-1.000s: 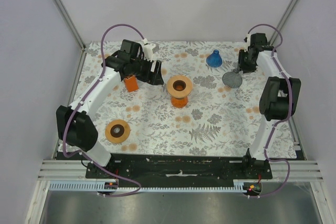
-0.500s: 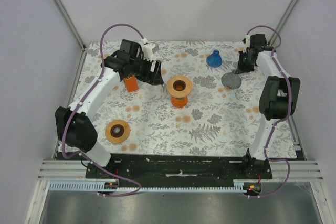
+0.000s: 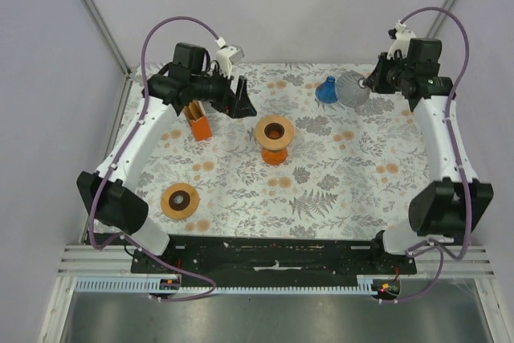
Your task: Place the coffee filter in the dripper
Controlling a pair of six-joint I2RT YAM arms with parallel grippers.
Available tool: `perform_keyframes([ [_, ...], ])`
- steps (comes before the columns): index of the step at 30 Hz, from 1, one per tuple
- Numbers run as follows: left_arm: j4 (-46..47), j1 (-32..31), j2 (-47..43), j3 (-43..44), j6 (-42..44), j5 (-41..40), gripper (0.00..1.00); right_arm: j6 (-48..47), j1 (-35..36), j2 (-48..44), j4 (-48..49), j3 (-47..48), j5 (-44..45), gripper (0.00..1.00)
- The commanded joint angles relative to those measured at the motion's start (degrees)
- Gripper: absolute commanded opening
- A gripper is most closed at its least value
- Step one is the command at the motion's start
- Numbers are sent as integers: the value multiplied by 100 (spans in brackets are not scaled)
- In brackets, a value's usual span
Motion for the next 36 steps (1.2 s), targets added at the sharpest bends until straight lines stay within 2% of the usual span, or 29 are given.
perform_keyframes([
  [1,-10,-30,-67,733,-54,836,89,5,452,-1156,985,-238,-816,0],
  [8,306,-56,12,1156,-862,1680,91,-171,1665,-1931,1892,-520,-1843,0],
  [14,991,-56,-32,981,-1749,2400,93,-109,2044,-2037,2200,-423,-2346,0],
  [22,1695,-65,-14,743,-2313,2585,86,57,2307,-2081,2656,-484,-2943,0],
  [23,1782,-82,-6,717,-2400,2647,82,92,2325,-2090,2736,-502,-3005,0],
  [24,1879,-100,-6,691,-2471,2717,73,119,2343,-2072,2797,-511,-3031,0],
  [28,2240,-162,-14,585,-2735,3042,27,163,2369,-1932,2859,-511,-3032,0],
  [30,2301,-162,-23,533,-2762,3131,7,163,2387,-1870,2851,-537,-3032,0],
  [31,2302,-170,-32,506,-2744,3140,2,120,2387,-1861,2842,-563,-2997,0],
  [34,2136,-162,-93,436,-2517,3149,2,-38,2387,-1835,2772,-704,-2769,0],
  [35,1978,-162,-102,462,-2368,3088,2,-91,2378,-1826,2693,-730,-2672,6],
  [36,1707,-162,-102,506,-2096,2991,2,-161,2387,-1817,2553,-731,-2550,18],
])
